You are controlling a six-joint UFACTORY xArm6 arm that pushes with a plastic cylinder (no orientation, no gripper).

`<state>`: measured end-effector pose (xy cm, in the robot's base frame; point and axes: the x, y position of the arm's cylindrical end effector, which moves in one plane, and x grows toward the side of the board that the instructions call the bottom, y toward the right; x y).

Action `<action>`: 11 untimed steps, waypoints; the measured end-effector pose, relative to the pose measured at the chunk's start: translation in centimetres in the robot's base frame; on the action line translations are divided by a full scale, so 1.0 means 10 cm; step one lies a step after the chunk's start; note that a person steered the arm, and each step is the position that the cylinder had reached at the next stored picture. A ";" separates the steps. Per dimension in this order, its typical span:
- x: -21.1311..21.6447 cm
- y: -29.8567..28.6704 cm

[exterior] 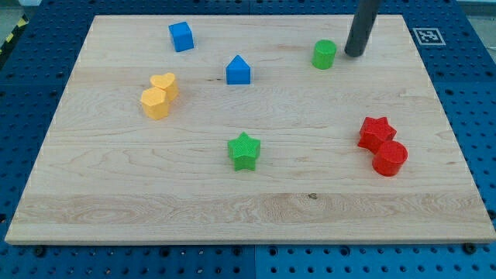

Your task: Move the green circle diagonal to the green star

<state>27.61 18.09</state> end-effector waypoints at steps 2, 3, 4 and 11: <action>-0.02 -0.65; 0.13 -0.64; 0.17 -0.49; 0.40 -0.30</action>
